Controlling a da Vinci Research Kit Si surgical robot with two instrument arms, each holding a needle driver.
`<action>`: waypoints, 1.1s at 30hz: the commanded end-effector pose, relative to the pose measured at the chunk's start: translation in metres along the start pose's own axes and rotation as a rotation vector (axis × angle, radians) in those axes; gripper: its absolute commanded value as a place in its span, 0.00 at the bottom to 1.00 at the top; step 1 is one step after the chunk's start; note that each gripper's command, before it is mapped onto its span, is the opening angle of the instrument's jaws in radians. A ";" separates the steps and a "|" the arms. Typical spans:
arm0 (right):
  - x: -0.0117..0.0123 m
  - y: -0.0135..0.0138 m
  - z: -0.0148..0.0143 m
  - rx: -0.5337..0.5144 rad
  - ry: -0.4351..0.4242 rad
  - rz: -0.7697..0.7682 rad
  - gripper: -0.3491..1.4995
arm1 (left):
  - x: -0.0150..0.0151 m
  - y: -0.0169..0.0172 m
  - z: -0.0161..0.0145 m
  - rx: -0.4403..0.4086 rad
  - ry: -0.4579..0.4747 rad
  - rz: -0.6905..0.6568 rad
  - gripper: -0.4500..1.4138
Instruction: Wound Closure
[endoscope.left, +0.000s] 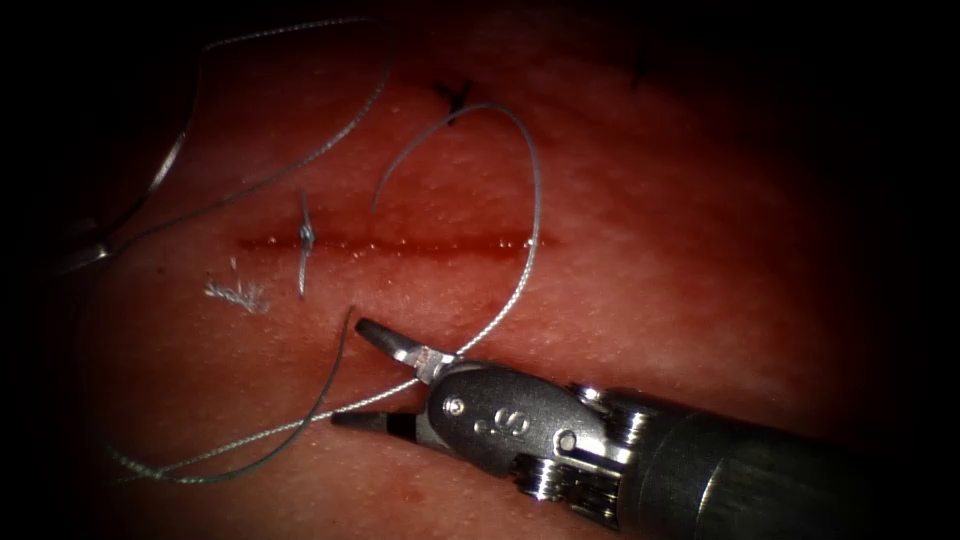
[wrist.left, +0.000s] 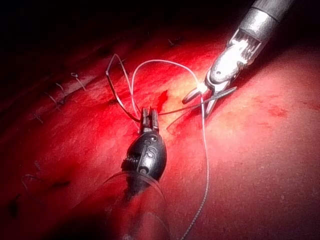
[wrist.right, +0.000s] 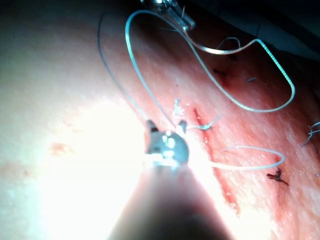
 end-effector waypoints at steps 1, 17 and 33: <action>-0.0003 0.0008 0.0012 0.002 -0.008 -0.004 0.65 | -0.0002 0.0001 0.0008 0.000 0.003 0.001 0.00; -0.0009 0.0045 -0.0019 0.033 0.139 0.727 0.20 | -0.0004 0.0001 0.0009 -0.001 0.005 -0.003 0.00; -0.0042 0.0029 0.0063 0.014 0.009 0.154 0.87 | -0.0005 0.0000 0.0008 -0.002 0.006 -0.003 0.00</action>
